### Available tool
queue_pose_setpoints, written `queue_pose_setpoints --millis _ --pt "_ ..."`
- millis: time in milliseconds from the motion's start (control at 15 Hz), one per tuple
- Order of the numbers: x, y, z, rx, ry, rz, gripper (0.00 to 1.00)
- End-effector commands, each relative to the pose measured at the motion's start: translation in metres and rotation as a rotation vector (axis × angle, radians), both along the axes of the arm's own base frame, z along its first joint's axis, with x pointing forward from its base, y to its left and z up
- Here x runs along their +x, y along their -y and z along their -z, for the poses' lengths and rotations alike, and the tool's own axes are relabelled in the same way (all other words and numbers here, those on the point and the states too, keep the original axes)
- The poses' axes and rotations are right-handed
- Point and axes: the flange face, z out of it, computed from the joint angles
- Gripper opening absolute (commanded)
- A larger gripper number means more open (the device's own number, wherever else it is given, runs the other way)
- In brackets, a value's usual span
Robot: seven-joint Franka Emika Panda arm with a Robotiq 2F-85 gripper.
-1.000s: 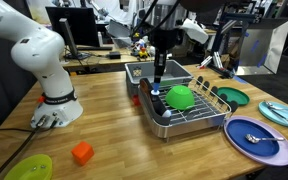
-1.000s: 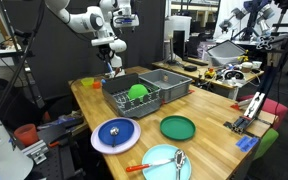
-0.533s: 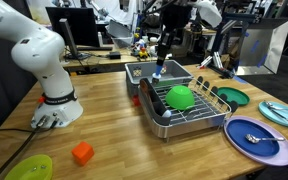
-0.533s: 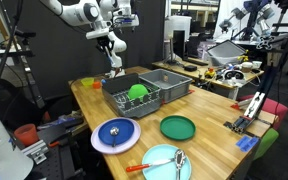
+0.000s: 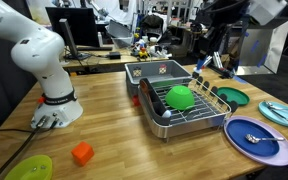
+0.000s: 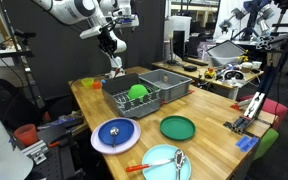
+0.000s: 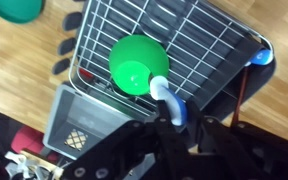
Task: Remove the blue spoon from the dish rack and put it on the blue plate
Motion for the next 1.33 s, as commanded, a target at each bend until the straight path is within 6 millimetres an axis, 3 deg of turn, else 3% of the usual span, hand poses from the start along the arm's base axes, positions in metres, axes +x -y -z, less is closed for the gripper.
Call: queue_pose_setpoints --millis 0,267,333,533,800,867,1067,1267 --pt "-0.04 0.047 0.01 0.008 0.041 0.202 0.06" --pt "-0.076 0.085 0.017 0.051 0.065 0.44 0.06" --pt "-0.062 0.076 0.019 0.018 0.016 0.37 0.22" --pt "-0.076 0.083 0.014 0.038 0.045 0.428 0.22" --pt "-0.076 0.083 0.015 0.044 0.049 0.435 0.22" --pt "-0.075 0.086 0.016 0.053 0.041 0.449 0.06" --pt "-0.073 0.109 0.025 0.128 -0.009 0.538 0.06" --pt "-0.073 0.146 0.049 0.246 -0.085 0.652 0.06"
